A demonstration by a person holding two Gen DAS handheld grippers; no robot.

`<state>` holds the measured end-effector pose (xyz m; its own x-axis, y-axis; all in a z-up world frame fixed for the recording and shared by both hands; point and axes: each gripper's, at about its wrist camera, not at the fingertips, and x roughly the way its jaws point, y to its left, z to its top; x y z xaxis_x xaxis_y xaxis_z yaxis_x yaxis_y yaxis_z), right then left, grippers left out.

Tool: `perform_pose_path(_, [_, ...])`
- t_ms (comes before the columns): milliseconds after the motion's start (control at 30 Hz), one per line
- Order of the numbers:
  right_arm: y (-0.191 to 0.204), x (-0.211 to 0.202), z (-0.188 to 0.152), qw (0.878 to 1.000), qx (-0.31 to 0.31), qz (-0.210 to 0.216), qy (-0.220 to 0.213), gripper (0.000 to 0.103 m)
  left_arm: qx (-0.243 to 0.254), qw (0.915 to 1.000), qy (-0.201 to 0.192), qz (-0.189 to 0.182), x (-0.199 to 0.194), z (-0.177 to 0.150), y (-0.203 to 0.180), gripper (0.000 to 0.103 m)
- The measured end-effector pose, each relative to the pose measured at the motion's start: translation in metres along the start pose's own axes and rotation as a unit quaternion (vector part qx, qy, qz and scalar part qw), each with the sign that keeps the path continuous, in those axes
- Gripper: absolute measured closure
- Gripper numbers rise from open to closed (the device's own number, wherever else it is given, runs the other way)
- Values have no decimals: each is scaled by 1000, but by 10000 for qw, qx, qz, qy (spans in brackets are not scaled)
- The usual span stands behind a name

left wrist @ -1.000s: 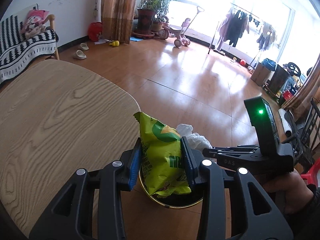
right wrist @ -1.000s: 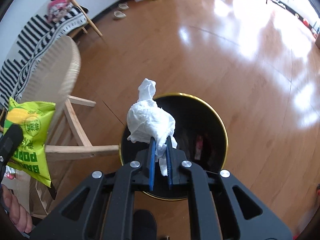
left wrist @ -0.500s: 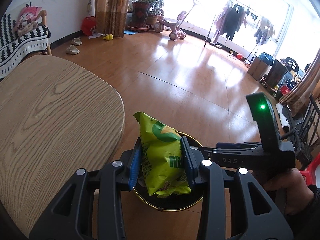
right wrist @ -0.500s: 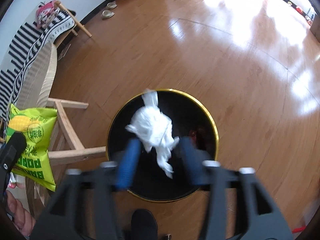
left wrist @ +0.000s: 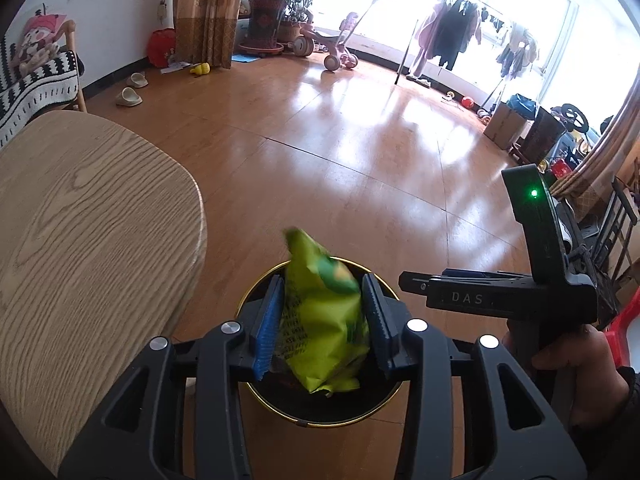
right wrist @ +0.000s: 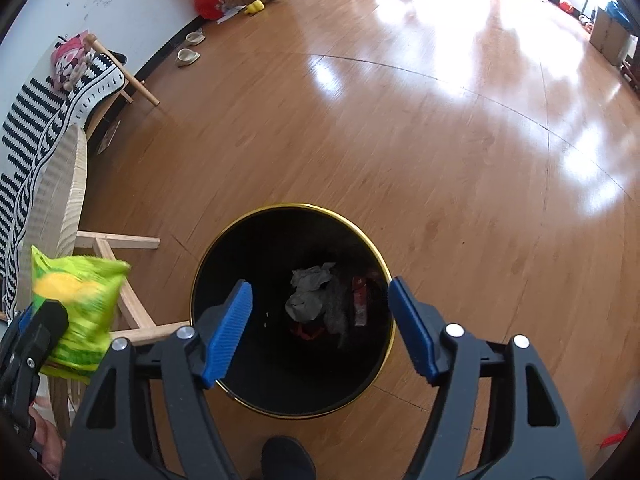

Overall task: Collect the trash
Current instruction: 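Carry both items to the black bin and open both tools to drop them, then return to the table and grasp the white paper box with the right tool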

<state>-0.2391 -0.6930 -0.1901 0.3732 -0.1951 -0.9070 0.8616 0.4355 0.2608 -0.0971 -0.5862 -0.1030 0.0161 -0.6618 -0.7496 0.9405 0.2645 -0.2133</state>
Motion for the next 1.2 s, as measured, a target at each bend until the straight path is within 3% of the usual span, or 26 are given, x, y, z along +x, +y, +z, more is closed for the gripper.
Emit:
perform_pose_path(33, [-1,0,0,10000,2,7,-5,34,2,10000,-18,-3,-1,0,-1,47])
perform_pose_path(67, [1,-1,0,10000,-8,24,-12,34,11,10000,-67,-13,-2,-1,-1,44])
perform_pose_path(433, [40,-15,-3,9988,-414,112,-247,34,-147,9992,-332,174,-47,-3,25,41])
perform_pose_path(533, [69,-25,-4,9968,-671,217,-387,34,-217,9979,-448,419,-74,-6,43,35])
perform_pose_path(700, [151,-40,-17,9879,-1303,628,-559,34,-659,9915,-676,899,-133,-24,92,33])
perform_pose_path(867, [252,-44,-47,9690,-2105,1220,-437,34,-1315,9752,-931,1518,-200,-56,150,31])
perform_pose_path(1000, [331,-51,-76,9473,-2706,1688,-304,34,-1809,9563,-1019,2059,-251,-90,196,31])
perform_pose_path(1200, [431,-60,-126,9120,-3268,2477,109,34,-2623,9199,-1187,2662,-328,-150,258,31])
